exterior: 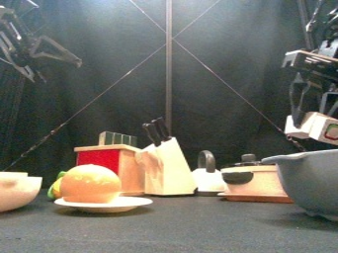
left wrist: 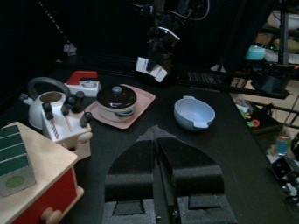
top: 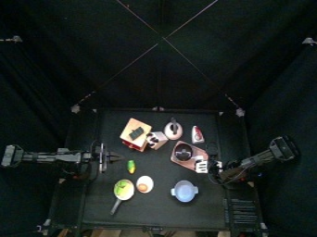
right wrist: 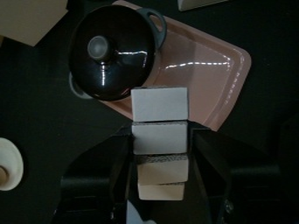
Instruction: Place white sushi roll on plate
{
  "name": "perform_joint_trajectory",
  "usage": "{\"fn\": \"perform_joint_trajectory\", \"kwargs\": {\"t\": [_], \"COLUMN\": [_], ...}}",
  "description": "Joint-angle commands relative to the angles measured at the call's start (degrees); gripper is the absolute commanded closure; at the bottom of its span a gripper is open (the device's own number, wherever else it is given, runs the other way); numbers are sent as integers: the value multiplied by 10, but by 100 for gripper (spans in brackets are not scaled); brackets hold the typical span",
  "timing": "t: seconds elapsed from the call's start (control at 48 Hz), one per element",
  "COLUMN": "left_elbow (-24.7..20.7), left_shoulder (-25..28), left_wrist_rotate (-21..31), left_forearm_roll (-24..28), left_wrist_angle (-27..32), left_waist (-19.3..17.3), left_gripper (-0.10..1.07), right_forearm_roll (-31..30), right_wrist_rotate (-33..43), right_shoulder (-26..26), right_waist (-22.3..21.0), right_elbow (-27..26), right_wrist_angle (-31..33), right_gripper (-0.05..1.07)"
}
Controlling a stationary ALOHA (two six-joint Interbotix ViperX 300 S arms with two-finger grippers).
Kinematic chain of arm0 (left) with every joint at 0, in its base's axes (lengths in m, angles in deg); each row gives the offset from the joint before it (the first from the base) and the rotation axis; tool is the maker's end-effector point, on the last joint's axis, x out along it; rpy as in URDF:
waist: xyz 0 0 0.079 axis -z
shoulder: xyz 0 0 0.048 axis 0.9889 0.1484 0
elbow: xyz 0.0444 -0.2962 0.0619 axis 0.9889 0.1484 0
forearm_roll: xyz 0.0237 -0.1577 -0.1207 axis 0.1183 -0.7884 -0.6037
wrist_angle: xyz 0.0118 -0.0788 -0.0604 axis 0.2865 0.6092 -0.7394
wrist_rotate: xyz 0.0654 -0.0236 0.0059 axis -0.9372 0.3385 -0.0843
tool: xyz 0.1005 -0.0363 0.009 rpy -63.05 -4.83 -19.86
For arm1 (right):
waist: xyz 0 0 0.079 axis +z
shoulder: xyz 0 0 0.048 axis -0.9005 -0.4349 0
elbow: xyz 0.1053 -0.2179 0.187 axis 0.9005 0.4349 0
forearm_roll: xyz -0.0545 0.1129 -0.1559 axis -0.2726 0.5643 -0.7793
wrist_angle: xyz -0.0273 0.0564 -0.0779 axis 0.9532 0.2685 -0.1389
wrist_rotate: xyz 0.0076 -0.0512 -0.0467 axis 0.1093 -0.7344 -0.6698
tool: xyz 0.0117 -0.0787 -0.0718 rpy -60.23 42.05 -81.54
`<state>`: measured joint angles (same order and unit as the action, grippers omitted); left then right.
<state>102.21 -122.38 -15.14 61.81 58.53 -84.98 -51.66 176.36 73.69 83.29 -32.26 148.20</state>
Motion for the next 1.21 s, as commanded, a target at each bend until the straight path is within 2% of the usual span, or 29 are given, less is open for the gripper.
{"fn": "perform_joint_trajectory", "kwargs": {"t": [0.0, 0.375, 0.625, 0.729, 1.021, 1.188], "left_elbow": [-6, -6, -6, -6, -5, -5], "left_shoulder": [1, 1, 1, 1, 2, 1], "left_wrist_rotate": [-1, -1, -1, -1, -1, -1], "left_forearm_roll": [1, 2, 1, 1, 2, 2], "left_wrist_angle": [-3, -4, -3, -3, -3, -3], "left_waist": [-1, -2, -3, -2, -3, -4], "left_gripper": [61, 61, 61, 61, 61, 61], "right_forearm_roll": [-17, -43, -44, -45, -46, -46], "right_wrist_rotate": [9, 9, 10, 9, 8, 8], "right_shoulder": [3, -9, -19, -27, -45, -45], "right_waist": [-23, -128, -147, -153, -157, -157], "right_elbow": [9, 66, 83, 83, 83, 81], "right_wrist_angle": [-15, -139, -168, -170, -180, -181], "right_gripper": [49, 49, 47, 42, 18, 13]}}
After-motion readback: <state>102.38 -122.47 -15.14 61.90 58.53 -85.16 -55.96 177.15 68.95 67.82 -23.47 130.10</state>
